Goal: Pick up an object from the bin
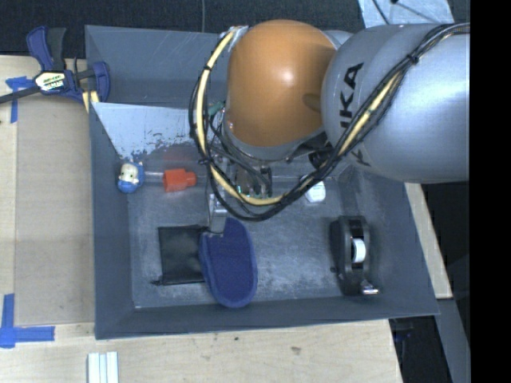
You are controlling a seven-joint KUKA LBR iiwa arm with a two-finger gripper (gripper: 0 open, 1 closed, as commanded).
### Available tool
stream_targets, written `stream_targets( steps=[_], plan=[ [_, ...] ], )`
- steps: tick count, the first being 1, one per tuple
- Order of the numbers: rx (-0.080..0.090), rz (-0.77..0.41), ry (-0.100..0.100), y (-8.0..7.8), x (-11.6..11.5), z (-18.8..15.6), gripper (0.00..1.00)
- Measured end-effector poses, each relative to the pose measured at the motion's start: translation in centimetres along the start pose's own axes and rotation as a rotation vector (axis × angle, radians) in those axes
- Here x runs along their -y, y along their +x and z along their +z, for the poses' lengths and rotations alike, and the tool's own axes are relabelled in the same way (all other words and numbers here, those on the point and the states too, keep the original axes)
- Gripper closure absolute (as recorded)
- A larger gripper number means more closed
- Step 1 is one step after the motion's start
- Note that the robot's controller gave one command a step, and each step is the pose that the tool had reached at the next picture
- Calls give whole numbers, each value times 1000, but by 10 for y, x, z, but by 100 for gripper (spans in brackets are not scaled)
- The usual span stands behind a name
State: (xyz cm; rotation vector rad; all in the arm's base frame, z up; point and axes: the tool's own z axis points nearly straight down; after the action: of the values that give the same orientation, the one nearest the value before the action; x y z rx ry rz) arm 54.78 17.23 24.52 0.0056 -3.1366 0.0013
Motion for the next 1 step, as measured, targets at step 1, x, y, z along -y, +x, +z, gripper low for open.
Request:
stream_targets(
  steps=[1],
  plan=[
    [2, -29, 0, -20, 4, 180, 0]
  ],
)
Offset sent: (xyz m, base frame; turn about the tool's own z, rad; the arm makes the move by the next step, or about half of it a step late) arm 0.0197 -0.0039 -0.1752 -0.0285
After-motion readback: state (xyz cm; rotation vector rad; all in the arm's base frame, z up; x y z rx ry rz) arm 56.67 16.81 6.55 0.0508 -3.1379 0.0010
